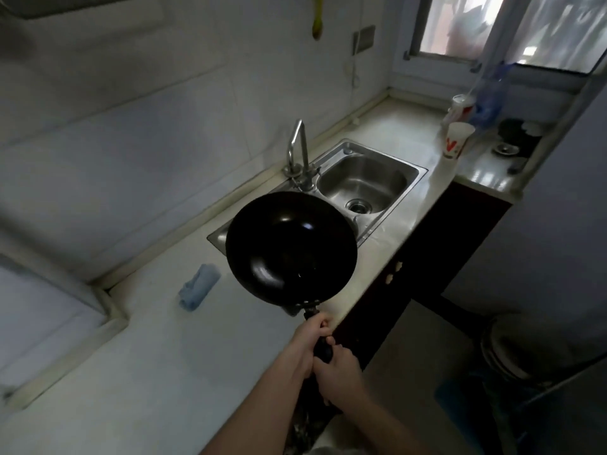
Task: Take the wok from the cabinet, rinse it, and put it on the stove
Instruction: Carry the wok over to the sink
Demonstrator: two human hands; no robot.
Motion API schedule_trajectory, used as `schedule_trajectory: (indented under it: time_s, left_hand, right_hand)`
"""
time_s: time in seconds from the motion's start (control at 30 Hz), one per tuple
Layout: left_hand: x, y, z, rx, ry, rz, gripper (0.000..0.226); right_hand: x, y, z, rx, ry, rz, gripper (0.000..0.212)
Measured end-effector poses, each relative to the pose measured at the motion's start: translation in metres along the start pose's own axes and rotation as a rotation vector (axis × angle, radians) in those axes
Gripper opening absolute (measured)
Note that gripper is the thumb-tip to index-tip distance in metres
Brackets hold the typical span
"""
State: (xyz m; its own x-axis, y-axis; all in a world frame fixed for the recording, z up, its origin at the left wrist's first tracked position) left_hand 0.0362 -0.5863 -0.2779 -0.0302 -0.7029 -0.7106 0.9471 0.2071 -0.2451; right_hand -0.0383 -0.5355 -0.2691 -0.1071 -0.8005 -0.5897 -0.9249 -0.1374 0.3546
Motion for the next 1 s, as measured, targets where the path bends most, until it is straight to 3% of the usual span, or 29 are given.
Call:
schedule_trajectory:
  time_s: [0.3,0.53,0.77,1.0]
  left_hand:
    - [0.024,-0.054,0.012,-0.082,-0.002,0.137,0.037]
    - [0.064,-0.063,0.034,-0.130,-0.010,0.199,0.037]
    - [0.119,-0.098,0.058,-0.229,0.002,0.162,0.035]
    - [0.164,-0.101,0.064,-0.208,0.077,0.168,0.029]
  right_hand:
    - [0.047,0.060,-0.010,-0.082,0.025,-0.175,0.031]
    - [0.088,0.074,-0.032,-0.127,0.000,-0.271,0.009]
    - [0.142,0.110,-0.061,-0.252,-0.027,-0.230,0.016]
    - [0.174,0.109,-0.076,-0.206,-0.088,-0.261,0.021]
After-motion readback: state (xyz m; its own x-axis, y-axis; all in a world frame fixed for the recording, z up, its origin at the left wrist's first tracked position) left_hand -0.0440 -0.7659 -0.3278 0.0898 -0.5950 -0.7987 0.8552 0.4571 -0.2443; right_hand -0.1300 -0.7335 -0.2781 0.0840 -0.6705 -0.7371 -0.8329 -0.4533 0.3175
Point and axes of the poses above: each hand's wrist, its own x-axis towards the middle knuckle, its own y-axis out of the back of the hand, z = x × y, the point moved 5 cm from there along x, towards the middle knuckle, and after that the axes turned 9 degrees about -y, right-handed, at the moved point
